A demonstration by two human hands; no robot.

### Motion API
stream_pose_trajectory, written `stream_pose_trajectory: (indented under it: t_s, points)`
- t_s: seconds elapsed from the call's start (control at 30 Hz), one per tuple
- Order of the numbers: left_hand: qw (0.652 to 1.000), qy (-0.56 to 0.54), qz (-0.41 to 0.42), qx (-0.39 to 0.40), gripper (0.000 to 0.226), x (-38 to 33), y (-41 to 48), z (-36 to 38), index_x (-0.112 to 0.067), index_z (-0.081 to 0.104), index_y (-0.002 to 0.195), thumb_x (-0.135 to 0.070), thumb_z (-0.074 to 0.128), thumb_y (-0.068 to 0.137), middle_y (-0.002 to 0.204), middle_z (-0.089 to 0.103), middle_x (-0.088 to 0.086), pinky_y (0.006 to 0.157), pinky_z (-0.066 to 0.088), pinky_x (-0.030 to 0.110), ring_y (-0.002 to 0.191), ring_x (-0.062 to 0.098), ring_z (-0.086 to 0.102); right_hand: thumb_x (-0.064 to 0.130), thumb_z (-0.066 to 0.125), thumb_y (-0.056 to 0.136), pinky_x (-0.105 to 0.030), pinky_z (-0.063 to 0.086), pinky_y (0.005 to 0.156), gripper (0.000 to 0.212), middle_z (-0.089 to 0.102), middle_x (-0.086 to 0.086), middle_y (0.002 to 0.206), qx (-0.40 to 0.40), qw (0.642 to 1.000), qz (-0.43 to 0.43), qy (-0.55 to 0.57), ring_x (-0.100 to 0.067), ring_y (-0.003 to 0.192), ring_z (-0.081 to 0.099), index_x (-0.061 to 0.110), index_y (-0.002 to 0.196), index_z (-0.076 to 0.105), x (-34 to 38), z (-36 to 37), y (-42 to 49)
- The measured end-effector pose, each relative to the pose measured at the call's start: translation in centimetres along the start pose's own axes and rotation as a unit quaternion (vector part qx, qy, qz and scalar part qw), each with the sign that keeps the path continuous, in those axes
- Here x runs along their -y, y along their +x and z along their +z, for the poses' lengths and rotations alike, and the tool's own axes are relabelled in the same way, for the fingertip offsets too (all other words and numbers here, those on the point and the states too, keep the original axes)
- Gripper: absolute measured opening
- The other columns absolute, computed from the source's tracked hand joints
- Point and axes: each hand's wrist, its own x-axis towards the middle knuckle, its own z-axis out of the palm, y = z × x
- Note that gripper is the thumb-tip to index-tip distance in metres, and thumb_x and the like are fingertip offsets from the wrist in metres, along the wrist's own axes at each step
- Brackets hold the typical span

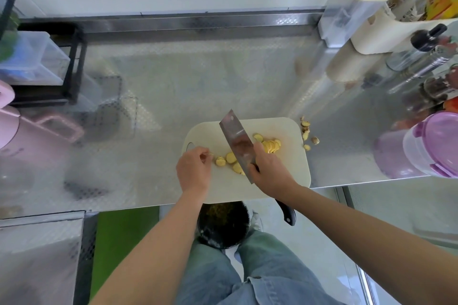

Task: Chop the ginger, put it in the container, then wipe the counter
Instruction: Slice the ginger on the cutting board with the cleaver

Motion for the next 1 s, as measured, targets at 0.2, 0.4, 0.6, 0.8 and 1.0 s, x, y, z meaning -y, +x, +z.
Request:
stream_pose_trajectory:
  t_s: [0.2,0.4,0.6,0.8,1.0]
  points:
    - [0.983,0.098,0.156,0.02,0.034,0.1,-0.8,0.0,-0.018,0.068,0.114,-0.012,0.068,0.081,0.098,0.047,0.006,0.061,0.047,0.031,0.091,0.022,0.052,0.013,0.044,0.092,-0.041,0.034,0.047,0.02,0.051,-0.011,0.061,-0.004,1.0,0.002,-0.002,-0.032,0.054,0.049,0.005,0.109,0.037,-0.4,-0.1,-0.3]
    - [0.97,0.147,0.189,0.045,0.01,-0.2,-0.7,0.4,-0.013,0.07,0.09,-0.014,0.068,0.08,0.093,0.052,0.006,0.063,0.046,0.033,0.092,0.025,0.05,0.014,0.044,0.092,-0.041,0.035,0.048,0.017,0.052,-0.011,0.064,0.004,1.0,0.009,0.009,-0.034,0.056,0.05,0.006,0.106,0.037,-0.2,-0.3,-0.5]
    - [0.995,0.035,0.075,0.05,0.011,-0.1,-1.3,0.0,-0.015,0.058,0.08,-0.018,0.069,0.081,0.079,0.06,-0.004,0.064,0.037,0.027,0.076,0.019,0.057,0.013,0.043,0.092,-0.036,0.032,0.049,0.011,0.044,-0.001,0.059,0.029,1.0,-0.005,-0.002,-0.026,0.053,0.045,0.01,0.099,0.035,0.7,-0.3,-1.2]
    - [0.993,-0.061,-0.1,0.003,0.015,-0.8,-2.4,0.1,-0.016,0.07,0.081,-0.031,0.071,0.083,0.083,0.071,-0.001,0.075,0.046,0.032,0.081,0.02,0.064,0.013,0.038,0.094,-0.035,0.033,0.057,0.027,0.05,-0.009,0.08,0.063,0.995,-0.002,-0.077,-0.031,0.067,0.046,0.008,0.12,0.032,2.1,1.2,-1.6]
    - [0.986,-0.101,-0.133,0.005,0.014,-1.5,-3.4,0.3,-0.017,0.078,0.087,-0.027,0.068,0.084,0.084,0.074,0.003,0.071,0.048,0.03,0.082,0.023,0.067,0.008,0.038,0.092,-0.035,0.034,0.056,0.02,0.048,-0.007,0.075,0.074,0.992,0.02,-0.098,-0.032,0.065,0.049,0.012,0.11,0.032,3.0,2.4,-1.5]
